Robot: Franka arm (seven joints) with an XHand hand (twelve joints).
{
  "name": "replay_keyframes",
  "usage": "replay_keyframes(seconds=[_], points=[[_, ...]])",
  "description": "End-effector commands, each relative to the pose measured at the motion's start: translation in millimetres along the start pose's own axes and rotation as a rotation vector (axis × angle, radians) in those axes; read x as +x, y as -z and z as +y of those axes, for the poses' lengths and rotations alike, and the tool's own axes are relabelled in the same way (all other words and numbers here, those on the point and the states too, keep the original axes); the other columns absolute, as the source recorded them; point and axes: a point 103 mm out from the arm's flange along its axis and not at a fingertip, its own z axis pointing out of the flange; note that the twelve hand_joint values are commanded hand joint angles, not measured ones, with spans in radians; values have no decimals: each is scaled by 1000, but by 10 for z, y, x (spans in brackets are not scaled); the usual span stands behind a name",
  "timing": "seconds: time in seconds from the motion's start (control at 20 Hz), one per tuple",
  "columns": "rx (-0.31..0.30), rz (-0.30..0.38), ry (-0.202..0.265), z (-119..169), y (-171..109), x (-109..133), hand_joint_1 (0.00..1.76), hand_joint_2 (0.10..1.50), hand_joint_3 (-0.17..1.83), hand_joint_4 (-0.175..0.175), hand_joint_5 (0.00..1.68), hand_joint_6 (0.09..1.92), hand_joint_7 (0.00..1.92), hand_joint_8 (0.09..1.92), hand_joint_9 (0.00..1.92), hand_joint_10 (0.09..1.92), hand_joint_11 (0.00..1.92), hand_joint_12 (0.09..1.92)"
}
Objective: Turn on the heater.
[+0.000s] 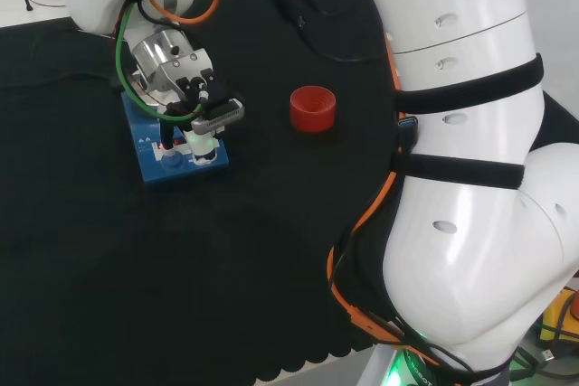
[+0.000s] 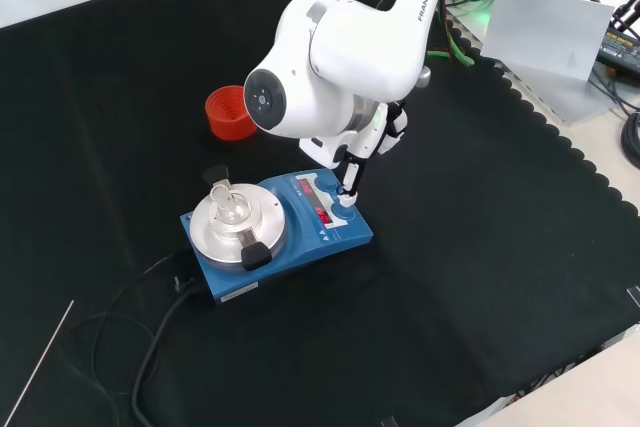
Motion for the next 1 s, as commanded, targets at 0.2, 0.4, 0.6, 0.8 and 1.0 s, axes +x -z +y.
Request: replay_keyframes(seconds=[0.2,0.4,0.6,0.8,1.0], points=[[-3,3,2,0,-6,-24,1558,562,1223,-28,336,98,1908,1610,1920,1646,1920,1750],[0,-11,-2,8,-9,-6,1559,561,1224,-28,339,96,1908,1609,1920,1645,1920,1749],[3,-11,-2,14,-19,-17,1560,561,1225,-28,343,95,1907,1609,1920,1645,1920,1748],[5,-4,-2,29,-33,-39,1560,560,1225,-29,347,94,1907,1609,1920,1645,1920,1747],[1,5,-4,25,-24,-62,1560,560,1226,-29,352,93,1907,1610,1920,1645,1920,1746]])
